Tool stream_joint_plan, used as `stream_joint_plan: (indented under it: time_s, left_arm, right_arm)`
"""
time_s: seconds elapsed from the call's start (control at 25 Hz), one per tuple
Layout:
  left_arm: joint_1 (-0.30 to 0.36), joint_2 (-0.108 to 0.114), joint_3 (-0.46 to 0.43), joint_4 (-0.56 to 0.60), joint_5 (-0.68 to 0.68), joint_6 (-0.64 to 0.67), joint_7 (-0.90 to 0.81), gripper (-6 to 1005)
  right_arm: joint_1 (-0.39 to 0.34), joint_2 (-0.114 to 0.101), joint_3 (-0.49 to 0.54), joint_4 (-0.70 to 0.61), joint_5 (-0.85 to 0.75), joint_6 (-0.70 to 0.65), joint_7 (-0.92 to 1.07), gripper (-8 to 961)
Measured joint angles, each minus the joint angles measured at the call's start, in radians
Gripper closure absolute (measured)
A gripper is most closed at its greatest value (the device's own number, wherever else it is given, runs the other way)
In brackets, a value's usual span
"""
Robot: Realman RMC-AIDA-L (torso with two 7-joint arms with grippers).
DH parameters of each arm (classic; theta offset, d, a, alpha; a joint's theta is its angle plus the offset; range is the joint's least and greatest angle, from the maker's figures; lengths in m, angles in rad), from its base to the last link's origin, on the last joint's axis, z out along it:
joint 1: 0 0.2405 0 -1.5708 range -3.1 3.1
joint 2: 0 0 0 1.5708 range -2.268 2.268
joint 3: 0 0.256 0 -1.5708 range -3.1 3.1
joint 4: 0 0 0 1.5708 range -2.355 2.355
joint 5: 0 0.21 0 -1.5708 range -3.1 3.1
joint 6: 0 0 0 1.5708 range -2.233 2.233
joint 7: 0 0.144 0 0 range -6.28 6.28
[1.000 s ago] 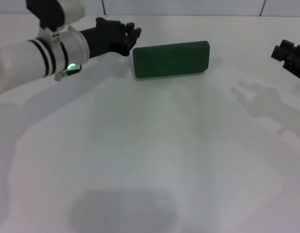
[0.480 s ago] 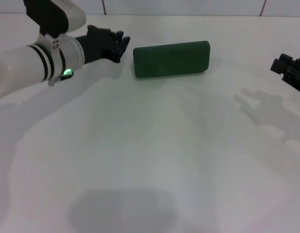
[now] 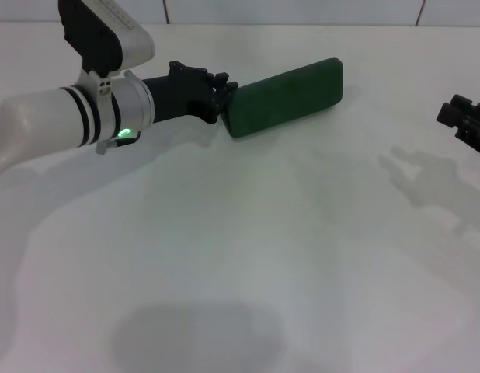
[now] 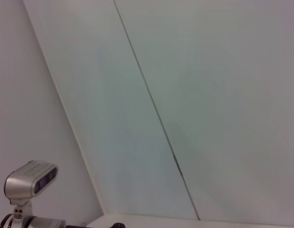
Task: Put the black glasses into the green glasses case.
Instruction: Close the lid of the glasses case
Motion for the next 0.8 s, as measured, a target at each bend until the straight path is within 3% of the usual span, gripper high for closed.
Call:
stream_joint_plan:
  time_s: [0.44,0.8]
  left_arm:
    - [0.036,0.004,-0.004,0.009,0.000,0.141,-0.019,777]
    - [0.067,0.006,-0.020,0.094,-0.064,0.124,-0.062,770]
  right_arm:
    - [-0.014,0.000,0.000,0.002,-0.003,-0.005,0.000,679]
    - [-0.018,-0.003,0.000,0.012,-0.003,-0.006,0.000,679]
